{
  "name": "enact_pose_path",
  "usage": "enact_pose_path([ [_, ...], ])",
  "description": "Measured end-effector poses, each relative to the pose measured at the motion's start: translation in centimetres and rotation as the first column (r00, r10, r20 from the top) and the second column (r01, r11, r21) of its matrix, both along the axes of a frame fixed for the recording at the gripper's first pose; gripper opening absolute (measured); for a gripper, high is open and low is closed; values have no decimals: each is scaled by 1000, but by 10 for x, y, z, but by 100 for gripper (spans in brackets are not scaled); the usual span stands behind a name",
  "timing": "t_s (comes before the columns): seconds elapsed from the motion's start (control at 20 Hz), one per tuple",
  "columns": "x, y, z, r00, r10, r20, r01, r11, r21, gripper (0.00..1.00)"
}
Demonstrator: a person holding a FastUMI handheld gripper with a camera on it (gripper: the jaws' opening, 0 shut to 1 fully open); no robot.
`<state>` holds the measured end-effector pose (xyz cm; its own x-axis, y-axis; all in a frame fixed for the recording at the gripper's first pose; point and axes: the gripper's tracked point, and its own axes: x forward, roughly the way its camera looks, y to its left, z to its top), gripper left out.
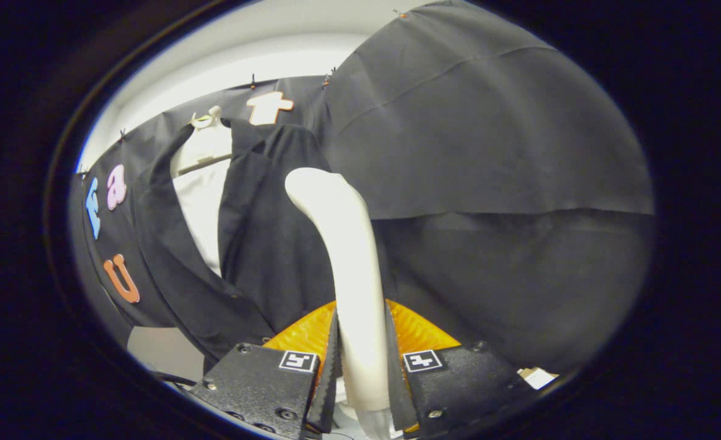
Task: Iron the clothes twice with a garment steamer, once on the left side and once on the right side.
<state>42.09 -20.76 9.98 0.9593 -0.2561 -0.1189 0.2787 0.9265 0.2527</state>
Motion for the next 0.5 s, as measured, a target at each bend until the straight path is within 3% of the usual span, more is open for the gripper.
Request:
enact_pose_path([
  [0.25,19,16,49,998,33,53,-31,999,-35,38],
  [0.5,42,27,74,999,13,46,-9,996,-93,38],
])
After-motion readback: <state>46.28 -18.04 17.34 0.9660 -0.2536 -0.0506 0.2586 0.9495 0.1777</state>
